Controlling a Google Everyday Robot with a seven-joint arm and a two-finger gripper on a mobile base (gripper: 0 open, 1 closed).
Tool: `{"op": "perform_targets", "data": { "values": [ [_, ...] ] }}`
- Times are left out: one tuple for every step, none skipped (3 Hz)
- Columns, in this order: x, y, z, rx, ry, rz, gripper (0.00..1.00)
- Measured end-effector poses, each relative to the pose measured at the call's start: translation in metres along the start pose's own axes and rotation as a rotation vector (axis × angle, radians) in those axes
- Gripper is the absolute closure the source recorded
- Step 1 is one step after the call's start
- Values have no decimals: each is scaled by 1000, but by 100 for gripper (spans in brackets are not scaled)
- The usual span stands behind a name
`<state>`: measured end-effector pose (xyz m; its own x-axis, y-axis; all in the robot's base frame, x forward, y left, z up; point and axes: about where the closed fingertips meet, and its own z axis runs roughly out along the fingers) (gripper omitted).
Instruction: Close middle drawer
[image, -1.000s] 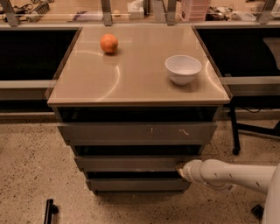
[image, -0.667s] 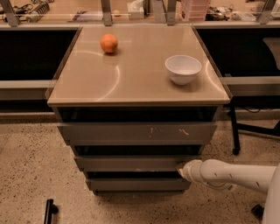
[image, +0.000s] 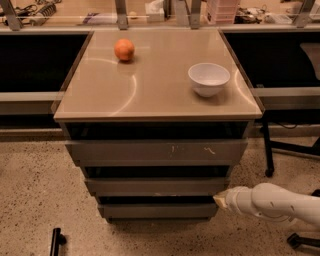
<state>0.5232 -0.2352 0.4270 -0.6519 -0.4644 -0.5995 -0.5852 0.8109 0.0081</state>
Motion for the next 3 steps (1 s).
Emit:
{"op": "perform_targets", "data": {
  "values": [
    [-3,0,-2,-1,-2,-7,81],
    [-3,0,-2,-1,-2,-7,58],
    [-3,0,-2,-1,-2,-7,35]
  ]
}}
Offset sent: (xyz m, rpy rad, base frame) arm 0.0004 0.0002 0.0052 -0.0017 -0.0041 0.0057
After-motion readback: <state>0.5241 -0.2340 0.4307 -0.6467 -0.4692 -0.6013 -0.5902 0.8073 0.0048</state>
